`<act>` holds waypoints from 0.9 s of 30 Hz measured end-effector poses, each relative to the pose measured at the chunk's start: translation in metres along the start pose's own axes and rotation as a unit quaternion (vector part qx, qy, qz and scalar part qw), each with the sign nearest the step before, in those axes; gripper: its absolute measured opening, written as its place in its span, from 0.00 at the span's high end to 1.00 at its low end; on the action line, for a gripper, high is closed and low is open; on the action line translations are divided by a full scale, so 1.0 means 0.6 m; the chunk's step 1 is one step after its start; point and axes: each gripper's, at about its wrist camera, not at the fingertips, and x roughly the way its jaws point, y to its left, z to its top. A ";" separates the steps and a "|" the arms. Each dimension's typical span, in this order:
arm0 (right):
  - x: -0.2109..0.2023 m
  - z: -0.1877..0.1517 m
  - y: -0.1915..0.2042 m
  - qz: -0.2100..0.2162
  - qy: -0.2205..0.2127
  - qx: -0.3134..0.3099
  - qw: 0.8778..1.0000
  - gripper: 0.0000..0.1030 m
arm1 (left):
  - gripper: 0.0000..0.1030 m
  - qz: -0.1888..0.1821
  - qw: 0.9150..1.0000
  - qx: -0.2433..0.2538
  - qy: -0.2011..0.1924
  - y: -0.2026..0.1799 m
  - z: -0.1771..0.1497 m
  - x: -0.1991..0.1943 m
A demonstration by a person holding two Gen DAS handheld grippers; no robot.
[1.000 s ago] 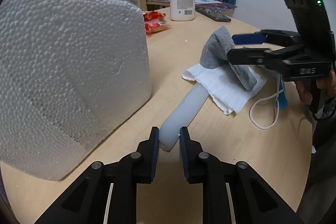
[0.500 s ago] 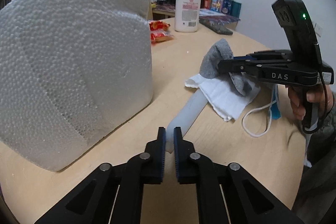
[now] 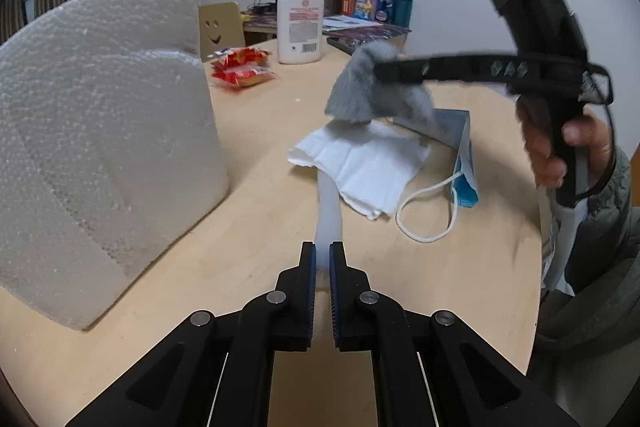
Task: Organize soft objects
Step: 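Grasp the grey sock with the right tool while the left tool grasps the white tube, then carry the white tube and grey sock over the white foam box with both tools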
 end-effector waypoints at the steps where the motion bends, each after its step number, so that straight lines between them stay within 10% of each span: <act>1: -0.006 0.003 0.000 0.000 -0.005 0.001 1.000 0.87 | 0.90 0.004 1.000 0.000 0.001 -0.001 0.001 0.002; 9: -0.027 0.003 -0.005 0.005 -0.013 0.002 1.000 0.87 | 0.33 0.017 1.000 0.014 -0.005 -0.013 0.005 0.005; 15: -0.024 0.001 -0.007 0.013 -0.012 0.003 1.000 0.87 | 0.35 0.026 0.999 0.005 0.019 -0.006 0.018 0.038; 27: -0.054 -0.006 -0.004 0.031 -0.036 0.007 0.999 0.87 | 0.74 0.037 0.999 0.003 0.033 -0.007 0.023 0.058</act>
